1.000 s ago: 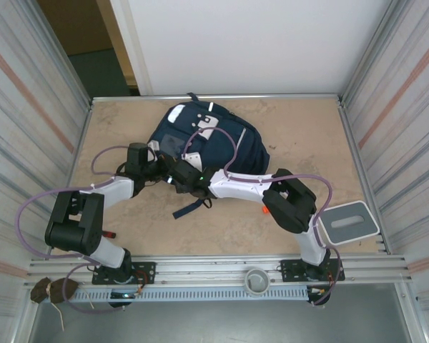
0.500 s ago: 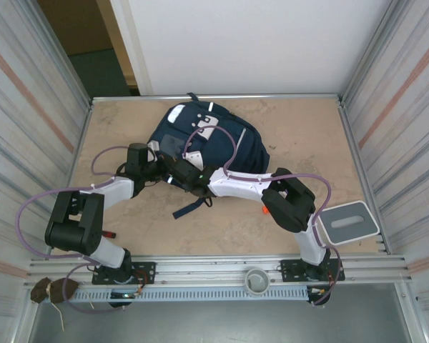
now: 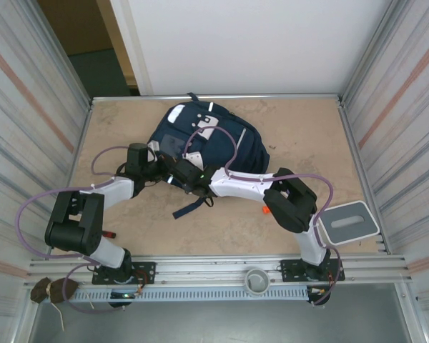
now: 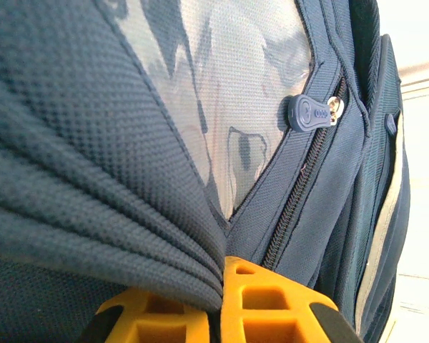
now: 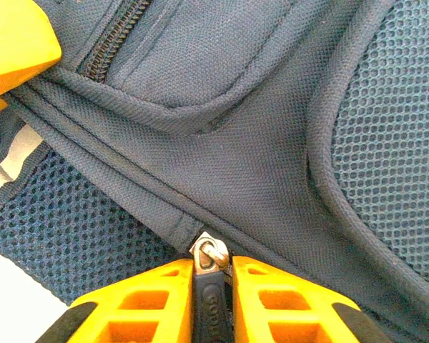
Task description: Pack the student bag
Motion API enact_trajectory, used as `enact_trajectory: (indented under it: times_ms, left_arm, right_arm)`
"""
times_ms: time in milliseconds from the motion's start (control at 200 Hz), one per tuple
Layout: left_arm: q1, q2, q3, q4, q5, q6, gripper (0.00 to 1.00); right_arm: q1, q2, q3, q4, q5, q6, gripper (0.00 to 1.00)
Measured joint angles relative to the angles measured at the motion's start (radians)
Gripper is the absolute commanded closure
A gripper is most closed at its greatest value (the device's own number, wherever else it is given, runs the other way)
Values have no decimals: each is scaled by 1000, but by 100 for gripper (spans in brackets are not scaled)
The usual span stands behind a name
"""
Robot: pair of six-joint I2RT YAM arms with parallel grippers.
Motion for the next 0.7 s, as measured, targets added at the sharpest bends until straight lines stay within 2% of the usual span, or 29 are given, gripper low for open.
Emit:
enact_trajectory:
  times_ms: [291,556,701]
  left_arm:
    - [-2,0,0,-1,0,4,100]
    - [11,3,0,-4,25,10,100]
    - [52,14,0,-4,55,20,100]
  right_arm:
    - [-11,-40,-52,33,-37,2,94]
    - [-69,-170,-236,165,-196,6,100]
    - [-93,-245,-344,183,-265,6,100]
